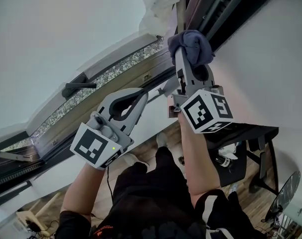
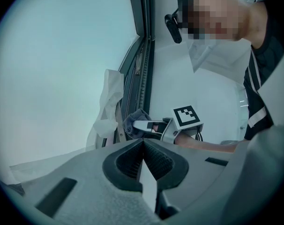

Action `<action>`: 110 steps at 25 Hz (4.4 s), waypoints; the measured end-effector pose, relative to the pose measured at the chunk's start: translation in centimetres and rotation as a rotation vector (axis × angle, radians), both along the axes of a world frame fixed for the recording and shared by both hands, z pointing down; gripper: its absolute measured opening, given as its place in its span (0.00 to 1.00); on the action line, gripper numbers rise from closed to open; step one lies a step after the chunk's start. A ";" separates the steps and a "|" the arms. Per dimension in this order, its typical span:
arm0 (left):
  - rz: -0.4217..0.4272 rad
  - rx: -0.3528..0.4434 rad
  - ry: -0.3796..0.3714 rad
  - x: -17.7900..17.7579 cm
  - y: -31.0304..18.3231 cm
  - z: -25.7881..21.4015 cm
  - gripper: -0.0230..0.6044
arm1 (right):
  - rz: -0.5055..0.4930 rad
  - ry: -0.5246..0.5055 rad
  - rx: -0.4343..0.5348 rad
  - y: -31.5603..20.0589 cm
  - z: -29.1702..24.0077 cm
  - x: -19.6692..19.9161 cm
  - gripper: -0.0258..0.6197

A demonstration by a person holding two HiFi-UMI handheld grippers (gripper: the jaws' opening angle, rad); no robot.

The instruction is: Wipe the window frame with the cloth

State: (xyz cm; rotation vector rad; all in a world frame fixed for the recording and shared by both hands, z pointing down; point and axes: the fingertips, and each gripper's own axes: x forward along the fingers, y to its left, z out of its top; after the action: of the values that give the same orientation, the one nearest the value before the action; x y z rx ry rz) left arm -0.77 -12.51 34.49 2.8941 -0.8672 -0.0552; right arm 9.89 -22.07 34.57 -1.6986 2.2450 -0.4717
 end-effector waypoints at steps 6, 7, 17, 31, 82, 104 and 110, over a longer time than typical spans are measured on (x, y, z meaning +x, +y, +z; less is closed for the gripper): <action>-0.007 -0.040 -0.049 -0.2 -0.2 2.1 0.07 | 0.008 -0.001 -0.040 0.0 2.7 0.0 0.22; -0.006 -0.043 -0.049 -0.2 -0.3 2.3 0.07 | 0.009 -0.001 -0.049 0.0 3.3 0.0 0.22; -0.003 -0.081 -0.059 -0.4 -0.7 4.4 0.07 | 0.024 -0.018 -0.126 0.0 8.0 0.2 0.22; 0.014 -0.119 -0.069 0.1 -0.1 6.6 0.07 | 0.027 -0.055 -0.217 0.5 13.1 0.4 0.22; -0.004 0.115 0.026 1.6 0.7 -6.7 0.07 | -0.156 0.211 0.237 2.8 -13.6 -0.2 0.22; -0.036 0.314 0.052 2.2 1.6 -15.9 0.07 | -0.232 0.126 0.425 4.2 -31.8 -0.4 0.22; -0.038 0.306 0.058 2.1 1.5 -15.7 0.07 | -0.228 0.125 0.392 3.6 -30.6 -0.3 0.22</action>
State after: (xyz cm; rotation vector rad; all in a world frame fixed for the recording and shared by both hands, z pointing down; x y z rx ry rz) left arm 1.31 -10.97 18.76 3.1358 -0.9810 -0.2999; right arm 9.63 -18.42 4.00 -1.3151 2.4332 0.0345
